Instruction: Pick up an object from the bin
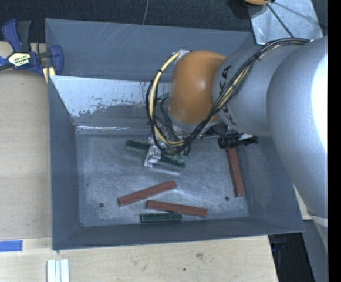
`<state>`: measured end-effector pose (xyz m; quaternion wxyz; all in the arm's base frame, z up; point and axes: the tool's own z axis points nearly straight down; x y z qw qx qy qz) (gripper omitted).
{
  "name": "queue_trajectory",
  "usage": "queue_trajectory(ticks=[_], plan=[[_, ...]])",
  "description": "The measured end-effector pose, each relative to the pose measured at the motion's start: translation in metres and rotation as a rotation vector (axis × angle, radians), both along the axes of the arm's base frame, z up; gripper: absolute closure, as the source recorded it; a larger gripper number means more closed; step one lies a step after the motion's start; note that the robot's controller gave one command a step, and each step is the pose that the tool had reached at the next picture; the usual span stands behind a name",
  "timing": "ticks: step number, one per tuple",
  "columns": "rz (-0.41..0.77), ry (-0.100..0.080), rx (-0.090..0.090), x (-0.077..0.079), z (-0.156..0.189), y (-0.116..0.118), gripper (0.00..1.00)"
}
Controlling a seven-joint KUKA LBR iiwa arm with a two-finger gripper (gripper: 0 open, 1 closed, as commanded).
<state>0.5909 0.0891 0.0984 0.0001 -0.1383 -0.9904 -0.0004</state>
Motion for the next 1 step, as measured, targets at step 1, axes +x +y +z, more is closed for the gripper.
queue_trajectory(ticks=[1], plan=[[0.0,-0.001,0.0,0.0006,0.0142,0.0001,1.0]])
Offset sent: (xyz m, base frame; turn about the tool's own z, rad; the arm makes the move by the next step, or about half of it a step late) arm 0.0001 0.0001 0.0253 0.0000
